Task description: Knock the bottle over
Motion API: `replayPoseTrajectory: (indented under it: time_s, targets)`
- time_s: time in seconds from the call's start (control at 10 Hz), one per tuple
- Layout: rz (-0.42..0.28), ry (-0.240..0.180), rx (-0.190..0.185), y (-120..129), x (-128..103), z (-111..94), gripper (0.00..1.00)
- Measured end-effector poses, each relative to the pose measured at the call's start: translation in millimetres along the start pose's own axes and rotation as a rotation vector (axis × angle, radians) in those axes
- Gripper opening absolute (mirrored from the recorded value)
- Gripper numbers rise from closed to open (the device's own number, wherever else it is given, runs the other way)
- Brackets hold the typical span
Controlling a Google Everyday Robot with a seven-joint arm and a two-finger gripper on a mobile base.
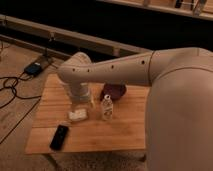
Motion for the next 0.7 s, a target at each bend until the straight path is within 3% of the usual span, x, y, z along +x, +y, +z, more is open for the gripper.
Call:
replayPoseTrajectory:
  time_s: [0.7]
  targets:
    - [0.016,0.008,-0.007,-9.4,-1.9,1.8,0.65]
